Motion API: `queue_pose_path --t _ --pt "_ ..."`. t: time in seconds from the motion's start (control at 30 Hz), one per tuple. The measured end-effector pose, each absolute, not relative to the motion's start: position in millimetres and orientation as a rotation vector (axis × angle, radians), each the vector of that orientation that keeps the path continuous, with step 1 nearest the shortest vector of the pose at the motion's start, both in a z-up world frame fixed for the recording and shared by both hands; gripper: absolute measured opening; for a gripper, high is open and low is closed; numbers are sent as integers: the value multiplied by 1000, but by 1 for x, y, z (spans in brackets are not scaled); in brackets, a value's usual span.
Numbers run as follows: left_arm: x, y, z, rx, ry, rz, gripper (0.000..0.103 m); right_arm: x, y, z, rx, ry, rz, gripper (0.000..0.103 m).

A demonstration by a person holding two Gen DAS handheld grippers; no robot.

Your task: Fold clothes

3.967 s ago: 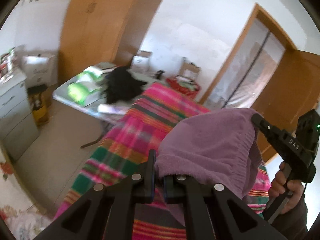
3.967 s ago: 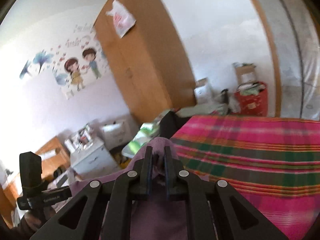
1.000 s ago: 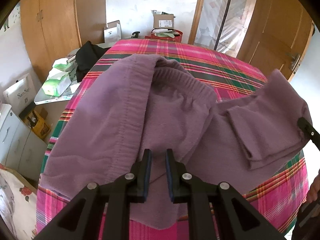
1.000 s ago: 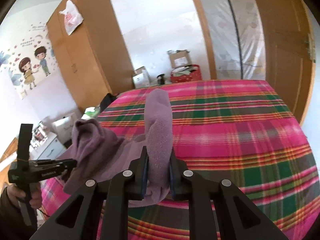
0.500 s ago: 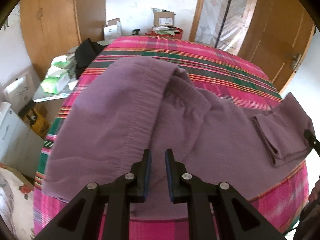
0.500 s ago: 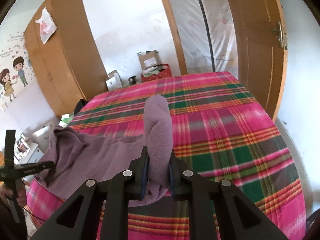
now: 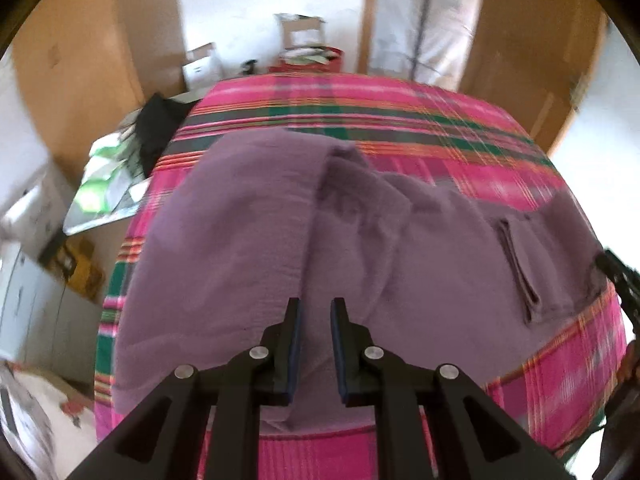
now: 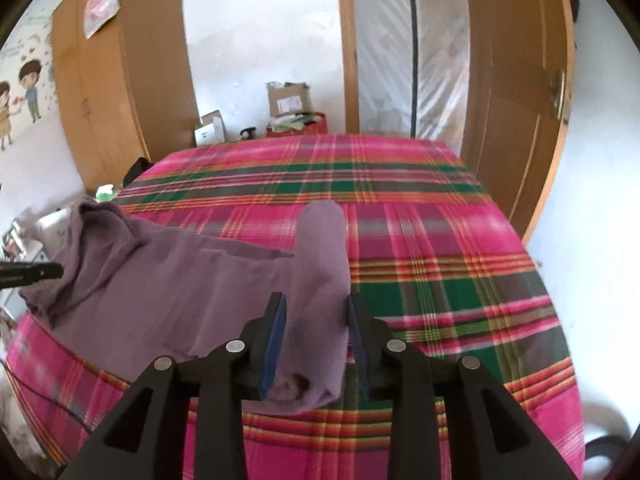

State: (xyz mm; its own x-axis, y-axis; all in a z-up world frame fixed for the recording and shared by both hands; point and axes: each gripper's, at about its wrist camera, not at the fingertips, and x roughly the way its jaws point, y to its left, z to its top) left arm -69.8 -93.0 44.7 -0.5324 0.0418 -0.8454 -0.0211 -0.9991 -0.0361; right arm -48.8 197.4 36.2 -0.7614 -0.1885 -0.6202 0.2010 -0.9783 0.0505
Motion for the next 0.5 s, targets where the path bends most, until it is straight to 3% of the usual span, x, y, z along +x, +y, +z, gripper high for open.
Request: queue_pose_path --t 0.27,0.5 --pt "-84 -81 29 -1598 105 2680 14 -34 163 43 850 121 -2742 33" --pt "-101 -96 25 -1633 59 2700 14 -33 154 50 804 165 -2811 33"
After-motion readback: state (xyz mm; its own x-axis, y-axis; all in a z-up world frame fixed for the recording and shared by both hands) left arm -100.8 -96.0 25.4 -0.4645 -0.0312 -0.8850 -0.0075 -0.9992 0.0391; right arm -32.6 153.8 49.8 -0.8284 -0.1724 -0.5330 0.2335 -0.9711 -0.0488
